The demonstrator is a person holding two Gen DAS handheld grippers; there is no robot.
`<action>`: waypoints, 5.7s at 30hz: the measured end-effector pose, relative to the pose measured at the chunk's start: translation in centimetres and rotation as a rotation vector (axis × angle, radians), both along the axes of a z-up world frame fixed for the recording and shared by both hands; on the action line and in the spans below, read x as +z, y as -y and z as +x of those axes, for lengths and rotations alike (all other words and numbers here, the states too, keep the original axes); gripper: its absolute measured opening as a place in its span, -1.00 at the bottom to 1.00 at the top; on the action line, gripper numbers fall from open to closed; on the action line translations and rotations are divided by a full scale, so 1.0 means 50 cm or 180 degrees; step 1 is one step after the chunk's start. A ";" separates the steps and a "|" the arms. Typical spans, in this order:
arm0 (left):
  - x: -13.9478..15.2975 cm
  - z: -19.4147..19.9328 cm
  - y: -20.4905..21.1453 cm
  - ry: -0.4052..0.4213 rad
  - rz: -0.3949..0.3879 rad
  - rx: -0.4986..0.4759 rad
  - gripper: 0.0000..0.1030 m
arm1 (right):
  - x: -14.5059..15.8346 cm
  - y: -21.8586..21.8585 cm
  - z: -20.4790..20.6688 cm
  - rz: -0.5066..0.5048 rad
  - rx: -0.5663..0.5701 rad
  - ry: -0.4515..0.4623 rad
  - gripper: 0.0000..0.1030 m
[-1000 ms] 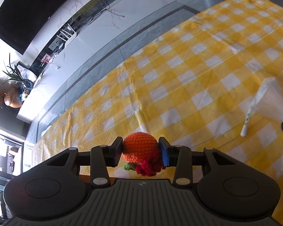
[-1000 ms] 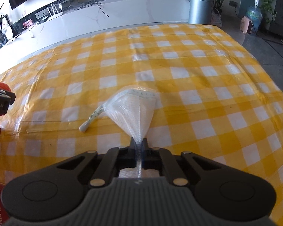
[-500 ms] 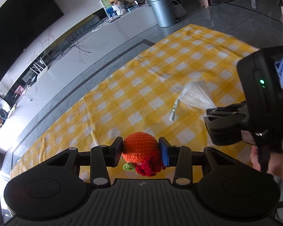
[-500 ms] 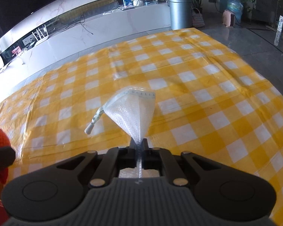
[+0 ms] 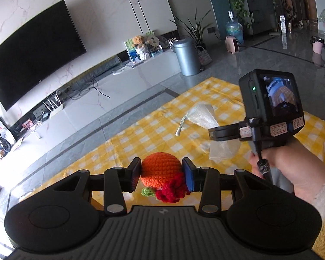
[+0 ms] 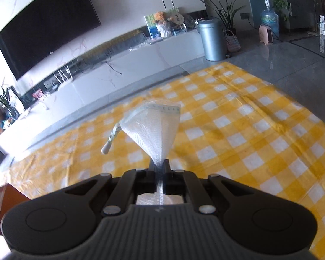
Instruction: Organize soft objects
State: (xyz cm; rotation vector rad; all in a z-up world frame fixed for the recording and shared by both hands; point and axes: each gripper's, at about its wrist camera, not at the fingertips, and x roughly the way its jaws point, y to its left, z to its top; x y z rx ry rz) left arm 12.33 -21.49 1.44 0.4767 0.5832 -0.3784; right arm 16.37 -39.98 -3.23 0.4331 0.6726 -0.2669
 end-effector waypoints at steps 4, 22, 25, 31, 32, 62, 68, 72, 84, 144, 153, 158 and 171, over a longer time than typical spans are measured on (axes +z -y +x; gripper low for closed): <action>0.045 -0.049 -0.077 0.0128 -0.0170 0.0104 -0.09 | 0.088 -0.042 -0.046 -0.0030 0.0151 0.0458 -0.97; 0.079 -0.081 -0.427 0.0468 -0.1204 0.1326 -0.09 | 0.248 -0.316 -0.110 0.0431 0.1496 0.1233 -0.96; 0.060 -0.066 -0.469 0.0491 -0.1284 0.1554 -0.09 | 0.225 -0.387 -0.088 0.0337 0.1695 0.1058 -0.96; 0.011 -0.045 -0.551 0.0187 -0.1516 0.1706 -0.09 | 0.170 -0.514 -0.035 0.0050 0.2058 0.0683 -0.96; 0.003 -0.038 -0.561 0.0126 -0.1564 0.1725 -0.09 | 0.163 -0.531 -0.025 -0.0011 0.2082 0.0628 -0.96; -0.159 -0.009 -0.527 -0.1104 -0.1534 0.1027 -0.09 | 0.126 -0.660 0.040 -0.1193 0.1846 0.0277 0.95; -0.185 -0.006 -0.481 -0.1335 -0.1366 0.0690 -0.08 | 0.124 -0.588 0.031 -0.0774 0.1606 0.0236 0.95; -0.193 -0.002 -0.478 -0.1566 -0.1489 0.0534 -0.07 | 0.093 -0.557 0.035 -0.0590 0.1552 0.0074 0.95; -0.195 -0.021 -0.432 -0.1374 -0.0968 0.0441 0.74 | 0.093 -0.520 0.018 -0.0545 0.1388 0.0142 0.95; -0.061 -0.106 -0.355 0.0577 -0.1066 0.1484 0.94 | 0.054 -0.511 -0.215 -0.1228 0.1074 0.0494 0.95; -0.062 -0.108 -0.359 0.0566 -0.1075 0.1534 0.94 | 0.055 -0.513 -0.213 -0.1243 0.1070 0.0495 0.95; -0.062 -0.106 -0.358 0.0577 -0.1034 0.1584 0.94 | 0.054 -0.513 -0.211 -0.1237 0.1083 0.0474 0.95; -0.064 -0.106 -0.357 0.0530 -0.1017 0.1605 0.94 | 0.055 -0.514 -0.210 -0.1300 0.1108 0.0450 0.95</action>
